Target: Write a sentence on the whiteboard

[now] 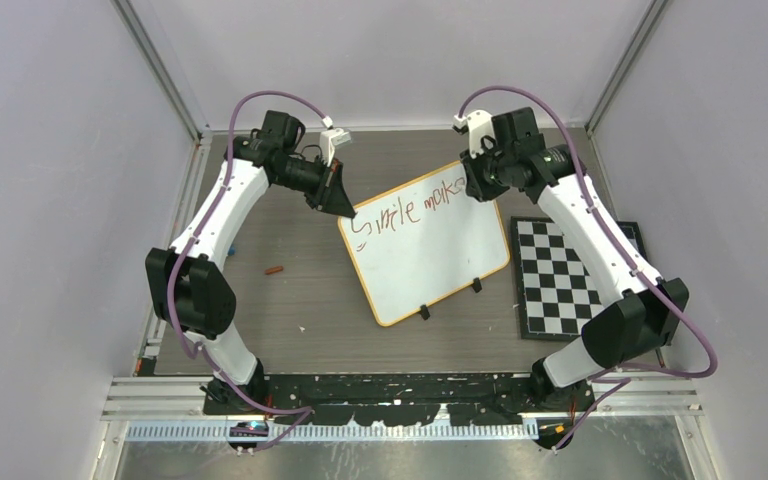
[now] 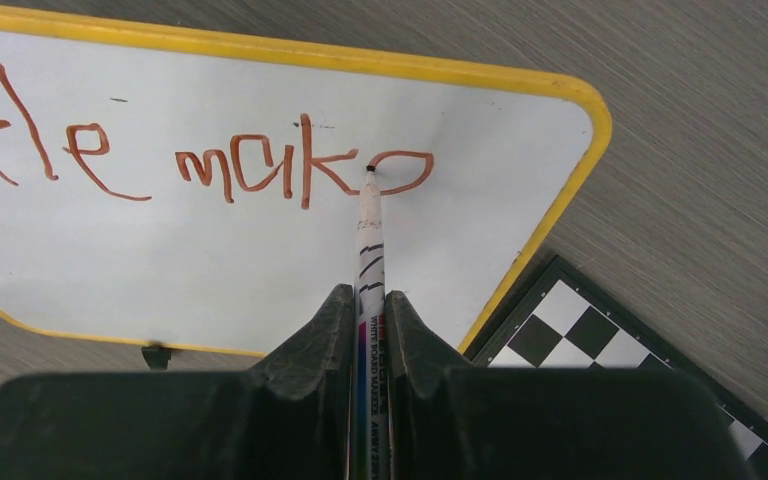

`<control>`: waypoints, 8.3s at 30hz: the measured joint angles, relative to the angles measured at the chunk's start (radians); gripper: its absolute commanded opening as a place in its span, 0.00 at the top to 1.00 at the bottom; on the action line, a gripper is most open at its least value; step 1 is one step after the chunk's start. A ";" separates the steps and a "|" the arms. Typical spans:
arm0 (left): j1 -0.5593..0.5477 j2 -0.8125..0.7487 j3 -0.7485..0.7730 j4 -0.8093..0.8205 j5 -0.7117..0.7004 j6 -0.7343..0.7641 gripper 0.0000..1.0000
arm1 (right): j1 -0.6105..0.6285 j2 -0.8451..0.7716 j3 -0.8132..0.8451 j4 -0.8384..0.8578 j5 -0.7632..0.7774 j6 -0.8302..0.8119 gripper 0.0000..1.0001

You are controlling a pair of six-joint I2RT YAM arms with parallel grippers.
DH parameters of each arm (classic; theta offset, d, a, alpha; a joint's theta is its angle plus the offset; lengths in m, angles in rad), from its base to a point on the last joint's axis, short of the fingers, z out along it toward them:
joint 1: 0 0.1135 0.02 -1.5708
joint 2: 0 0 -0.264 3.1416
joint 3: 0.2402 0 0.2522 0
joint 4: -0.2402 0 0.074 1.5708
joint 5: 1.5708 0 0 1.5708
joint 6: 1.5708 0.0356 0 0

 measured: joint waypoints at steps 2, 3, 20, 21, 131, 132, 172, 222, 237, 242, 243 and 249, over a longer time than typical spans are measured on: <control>0.000 0.000 0.000 0.000 0.000 -0.001 1.00 | 0.002 -0.008 -0.021 0.000 -0.003 0.000 1.00; 0.000 0.000 -0.001 0.001 0.000 -0.001 1.00 | 0.002 -0.012 -0.031 -0.002 -0.002 0.000 1.00; 0.000 0.000 -0.001 0.001 0.000 -0.003 1.00 | -0.035 -0.035 -0.087 -0.009 0.044 -0.029 1.00; 0.000 0.000 -0.001 0.001 0.000 -0.002 1.00 | -0.039 -0.035 -0.084 -0.010 0.047 -0.031 1.00; 0.061 -0.164 -0.391 0.374 0.084 -0.254 1.00 | 0.575 -0.112 -0.402 0.259 0.147 0.018 1.00; 0.061 -0.164 -0.391 0.374 0.084 -0.253 1.00 | 0.575 -0.112 -0.402 0.259 0.146 0.018 1.00; 0.057 -0.164 -0.384 0.359 0.084 -0.239 1.00 | 0.590 -0.098 -0.315 0.209 0.164 0.004 1.00; 0.057 -0.164 -0.383 0.358 0.082 -0.238 1.00 | 0.564 -0.101 -0.424 0.154 0.133 0.021 1.00; 0.057 -0.164 -0.383 0.358 0.083 -0.238 1.00 | 0.562 -0.101 -0.322 0.123 0.159 0.014 1.00; 0.057 -0.164 -0.383 0.357 0.083 -0.238 1.00 | 0.562 -0.097 -0.320 0.123 0.139 0.015 1.00; 0.057 -0.164 -0.383 0.357 0.083 -0.238 1.00 | 0.562 -0.093 -0.320 0.124 0.134 0.017 1.00; 0.057 -0.164 -0.383 0.357 0.083 -0.238 1.00 | 0.562 -0.063 -0.321 0.138 0.126 0.018 1.00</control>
